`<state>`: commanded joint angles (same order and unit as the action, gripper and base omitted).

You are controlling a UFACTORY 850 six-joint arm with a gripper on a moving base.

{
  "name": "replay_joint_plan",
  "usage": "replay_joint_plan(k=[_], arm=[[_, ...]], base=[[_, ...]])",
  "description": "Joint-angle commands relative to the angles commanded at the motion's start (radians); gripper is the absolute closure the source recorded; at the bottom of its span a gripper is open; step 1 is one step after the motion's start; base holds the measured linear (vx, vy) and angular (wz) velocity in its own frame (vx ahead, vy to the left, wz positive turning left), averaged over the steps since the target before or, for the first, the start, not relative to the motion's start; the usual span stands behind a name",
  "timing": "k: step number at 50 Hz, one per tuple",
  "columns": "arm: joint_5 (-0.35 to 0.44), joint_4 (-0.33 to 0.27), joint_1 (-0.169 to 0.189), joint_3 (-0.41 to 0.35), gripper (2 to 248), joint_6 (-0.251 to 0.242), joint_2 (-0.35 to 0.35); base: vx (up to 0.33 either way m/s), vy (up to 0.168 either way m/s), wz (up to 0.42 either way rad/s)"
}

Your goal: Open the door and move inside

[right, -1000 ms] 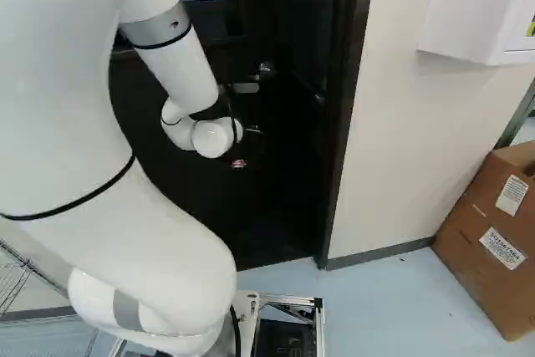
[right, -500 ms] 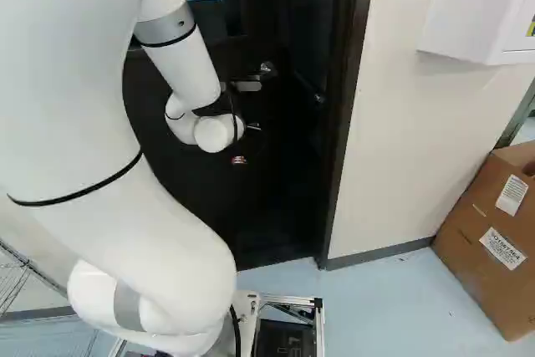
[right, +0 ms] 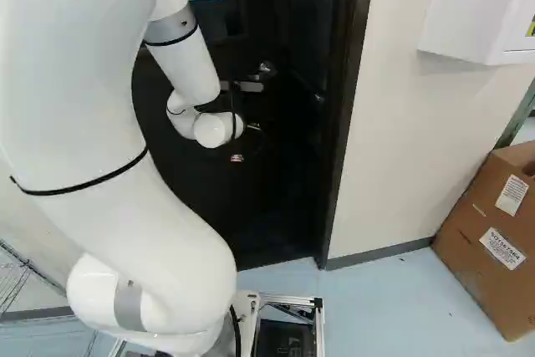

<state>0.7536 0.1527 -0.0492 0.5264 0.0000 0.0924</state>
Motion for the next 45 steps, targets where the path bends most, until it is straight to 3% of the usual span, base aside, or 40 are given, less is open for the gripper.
replay_joint_plan(k=[45], arm=[[-0.019,0.166,-0.035,0.173,3,0.0,0.155]], base=[[0.0,0.0,0.0]])
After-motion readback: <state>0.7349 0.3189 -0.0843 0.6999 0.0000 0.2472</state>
